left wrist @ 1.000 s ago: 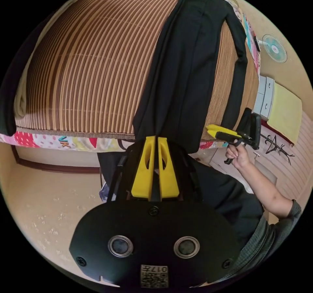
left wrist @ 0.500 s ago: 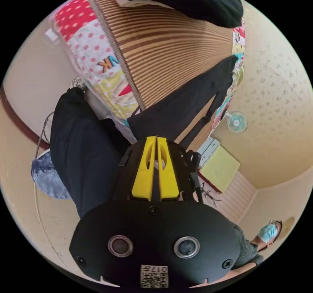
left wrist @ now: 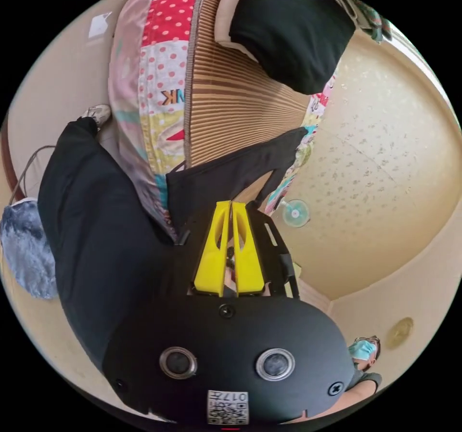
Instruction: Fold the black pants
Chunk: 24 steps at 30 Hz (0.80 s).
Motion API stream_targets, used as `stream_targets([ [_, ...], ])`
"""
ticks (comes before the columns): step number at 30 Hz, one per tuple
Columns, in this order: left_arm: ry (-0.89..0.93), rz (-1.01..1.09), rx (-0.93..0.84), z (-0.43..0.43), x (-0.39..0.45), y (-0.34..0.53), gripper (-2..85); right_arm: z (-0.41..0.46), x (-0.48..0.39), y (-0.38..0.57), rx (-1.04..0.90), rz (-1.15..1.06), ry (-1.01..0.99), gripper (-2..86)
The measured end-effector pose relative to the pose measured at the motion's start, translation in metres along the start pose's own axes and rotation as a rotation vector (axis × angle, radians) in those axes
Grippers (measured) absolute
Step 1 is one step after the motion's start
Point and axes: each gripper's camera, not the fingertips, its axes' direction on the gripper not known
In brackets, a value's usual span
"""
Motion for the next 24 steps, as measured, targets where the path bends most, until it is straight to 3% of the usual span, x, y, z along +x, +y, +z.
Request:
stream_targets([
  [3,0.142,0.023,0.037,0.002,0.006,0.001,-1.0,-0.039,-0.017,-0.003,0.006,-0.019,-0.041,4.6],
  [7,0.137,0.076,-0.007,0.008,0.015,-0.002,-1.0,-0.13,-0.032,0.023,0.179,-0.219,-0.531,4.3],
  [8,0.124,0.095,-0.022,0.009,0.016,-0.003,-1.0,-0.14,-0.036,0.027,0.189,-0.251,-0.576,4.5],
  [13,0.076,0.073,-0.036,0.005,0.002,-0.001,-1.0,-0.154,-0.058,0.034,0.045,-0.303,-0.745,6.9],
  [15,0.088,0.042,0.002,-0.002,-0.008,0.001,-1.0,-0.164,-0.043,0.043,0.106,-0.189,-0.744,7.4],
  [21,0.065,0.064,-0.004,-0.005,-0.01,-0.003,-1.0,-0.19,0.049,0.09,0.333,0.439,-0.724,9.2],
  [24,0.056,0.089,-0.023,0.001,-0.007,-0.005,-1.0,-0.189,0.068,0.093,0.305,0.603,-0.71,9.8],
])
